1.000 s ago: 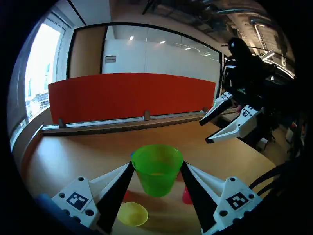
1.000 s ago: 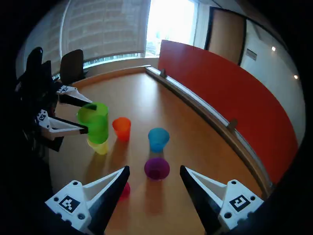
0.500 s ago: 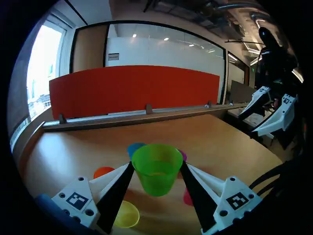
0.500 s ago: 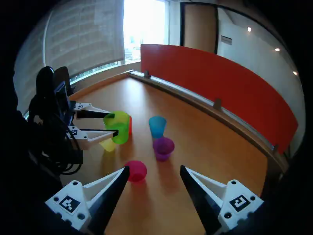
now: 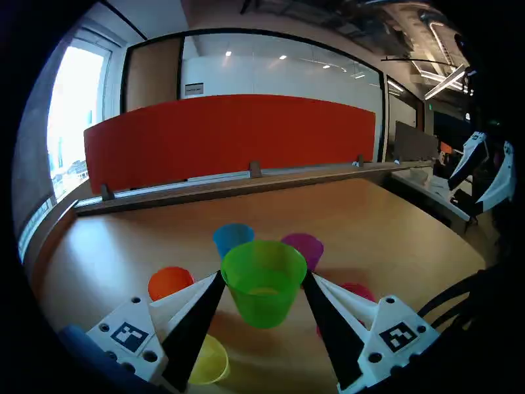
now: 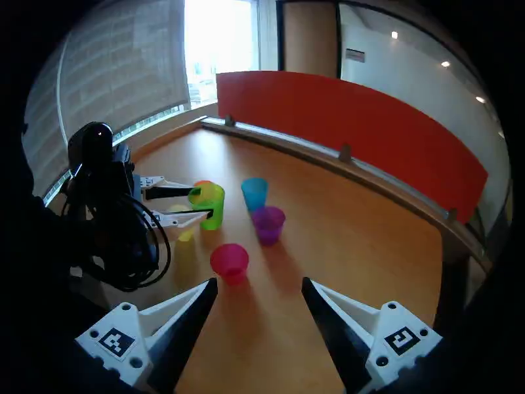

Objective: Pour water

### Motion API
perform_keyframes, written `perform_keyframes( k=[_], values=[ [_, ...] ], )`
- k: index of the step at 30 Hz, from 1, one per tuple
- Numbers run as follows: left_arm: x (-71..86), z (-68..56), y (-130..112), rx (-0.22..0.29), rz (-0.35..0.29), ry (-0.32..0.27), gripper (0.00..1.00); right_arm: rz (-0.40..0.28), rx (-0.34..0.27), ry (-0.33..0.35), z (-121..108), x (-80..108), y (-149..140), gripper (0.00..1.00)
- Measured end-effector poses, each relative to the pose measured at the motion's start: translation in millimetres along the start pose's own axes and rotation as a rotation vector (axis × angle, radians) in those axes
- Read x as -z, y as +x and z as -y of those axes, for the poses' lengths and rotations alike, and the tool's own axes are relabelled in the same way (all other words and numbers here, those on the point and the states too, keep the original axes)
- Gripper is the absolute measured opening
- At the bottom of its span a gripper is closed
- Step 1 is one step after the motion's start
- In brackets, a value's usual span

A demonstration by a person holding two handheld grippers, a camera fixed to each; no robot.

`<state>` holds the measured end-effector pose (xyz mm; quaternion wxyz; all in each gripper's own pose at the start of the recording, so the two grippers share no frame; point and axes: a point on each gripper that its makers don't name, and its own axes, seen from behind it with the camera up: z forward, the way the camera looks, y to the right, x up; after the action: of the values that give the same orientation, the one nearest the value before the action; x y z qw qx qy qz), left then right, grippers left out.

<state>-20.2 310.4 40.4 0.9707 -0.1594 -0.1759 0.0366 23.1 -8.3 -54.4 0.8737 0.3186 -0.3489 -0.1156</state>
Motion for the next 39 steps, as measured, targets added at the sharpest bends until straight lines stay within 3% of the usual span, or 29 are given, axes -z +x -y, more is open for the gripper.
perform_keyframes(
  k=[9,20,39],
  values=[
    [-10.7,0.6,-17.7,-0.023,0.048,0.015,0.86,0.002,-0.029,-0.014,3.8,12.0,-11.2,1.0],
    [-17.4,0.3,-35.5,-0.009,0.118,0.019,0.86,-0.002,-0.034,-0.022,4.4,20.9,-18.1,1.0],
    [-30.5,2.1,-57.6,-0.013,0.229,0.023,0.86,-0.01,-0.047,-0.028,2.7,25.6,-21.6,1.0]
  ],
)
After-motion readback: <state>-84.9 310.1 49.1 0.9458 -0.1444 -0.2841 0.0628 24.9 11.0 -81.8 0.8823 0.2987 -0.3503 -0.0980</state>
